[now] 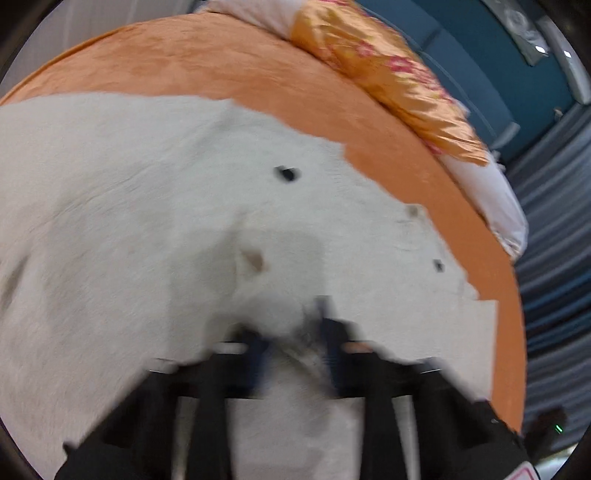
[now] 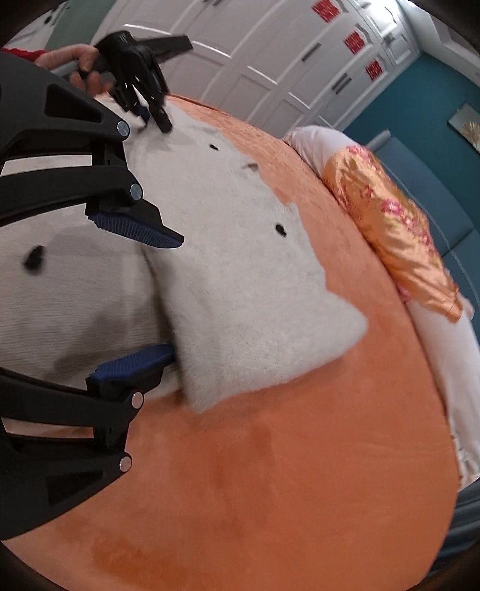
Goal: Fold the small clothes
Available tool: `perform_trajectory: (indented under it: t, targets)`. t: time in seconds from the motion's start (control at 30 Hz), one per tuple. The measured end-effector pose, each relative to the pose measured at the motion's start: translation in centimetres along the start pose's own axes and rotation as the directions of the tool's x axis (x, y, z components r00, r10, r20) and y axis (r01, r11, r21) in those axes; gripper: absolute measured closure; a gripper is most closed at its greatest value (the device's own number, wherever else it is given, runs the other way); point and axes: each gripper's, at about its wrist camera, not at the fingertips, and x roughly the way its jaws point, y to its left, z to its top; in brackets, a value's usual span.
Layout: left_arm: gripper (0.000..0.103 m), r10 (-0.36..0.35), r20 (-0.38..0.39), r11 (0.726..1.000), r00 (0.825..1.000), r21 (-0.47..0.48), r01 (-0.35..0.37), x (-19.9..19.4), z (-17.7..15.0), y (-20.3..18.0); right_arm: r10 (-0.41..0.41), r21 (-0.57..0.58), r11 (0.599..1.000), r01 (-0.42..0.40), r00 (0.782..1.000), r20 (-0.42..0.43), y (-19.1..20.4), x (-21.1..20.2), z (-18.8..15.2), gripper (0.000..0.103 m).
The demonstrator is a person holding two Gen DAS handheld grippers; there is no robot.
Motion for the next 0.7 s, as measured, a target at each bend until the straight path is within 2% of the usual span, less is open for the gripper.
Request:
perform_trajectory:
  t: [0.03,0.07,0.1,0.17,0.2,0.27,0.3,0.33,0.37,0.4,0.43,0.47,0.53,0.6,0.7]
  targets:
    - [0.098,-0.006,0.018,1.0,1.0,0.029,0.006,-0.3,0.6,-0.6,-0.008,0.019,1.0,0.008,1.0,0.003,-0.2,0.6,0.3,0.079]
    - [0.098,-0.011,0.052,0.998,0.999,0.065,0.007,-1.0,1.5,-1.3,-0.017,0.04,0.999,0.017,1.0,0.017,-0.4,0.9,0.5,0.092]
    - [0.099,-0.019,0.091,0.996,0.996,0.092,0.01,-1.9,2.1,-1.8,-0.005,0.057,0.998,0.002,0.999,0.043,-0.3,0.6,1.1,0.097]
    - [0.099,-0.052,0.197,0.99,0.979,0.141,0.024,-4.8,3.3,-2.9,0.072,0.036,0.996,-0.079,0.981,0.182,1.2,-2.0,2.0,0.097]
    - [0.099,-0.072,0.265,0.986,0.961,0.163,0.029,-6.6,4.0,-3.3,0.103,-0.004,0.994,-0.105,0.966,0.239,2.2,-3.3,2.2,0.097]
    - [0.098,-0.085,0.338,0.982,0.937,0.185,0.022,-8.5,4.5,-3.2,0.125,-0.095,0.991,-0.099,0.939,0.32,3.7,-4.8,2.0,0.097]
    - [0.098,-0.057,0.343,0.981,0.938,0.192,-0.011,-8.0,4.6,-2.6,0.098,-0.112,0.991,-0.067,0.949,0.3,3.8,-3.9,1.9,0.097]
    - [0.098,-0.019,0.319,0.98,0.948,0.194,-0.045,-6.7,4.5,-2.0,0.059,-0.109,0.993,-0.034,0.97,0.238,3.3,-2.1,1.8,0.097]
    - [0.098,0.026,0.271,0.98,0.962,0.184,-0.079,-4.7,4.3,-1.1,-0.009,-0.079,0.997,0.02,0.991,0.137,2.2,0.9,1.4,0.097]
    - [0.098,0.082,0.183,0.981,0.98,0.16,-0.112,-1.4,3.8,0.6,-0.047,-0.044,0.998,0.049,0.997,0.061,1.3,2.8,0.9,0.098]
    - [0.098,0.122,0.121,0.981,0.985,0.136,-0.138,0.7,3.3,1.7,-0.037,-0.013,0.999,0.038,0.999,0.032,0.6,3.4,0.4,0.098]
    - [0.097,0.122,0.081,0.986,0.989,0.106,-0.13,2.2,2.5,3.1,-0.017,-0.012,1.0,0.017,0.998,0.057,0.9,2.6,0.3,0.097]
    - [0.096,0.098,0.128,0.988,0.987,0.11,-0.113,1.8,1.8,3.5,-0.028,-0.03,0.999,0.03,0.997,0.074,1.4,1.2,0.2,0.096]
    - [0.096,0.099,0.135,0.986,0.986,0.12,-0.115,1.7,1.7,3.3,-0.053,-0.039,0.998,0.056,0.995,0.085,1.8,-0.4,-0.3,0.096]
    - [0.094,0.1,0.143,0.985,0.985,0.127,-0.118,2.0,1.7,3.6,-0.083,-0.088,0.991,0.101,0.978,0.194,3.4,-3.3,-0.1,0.094]
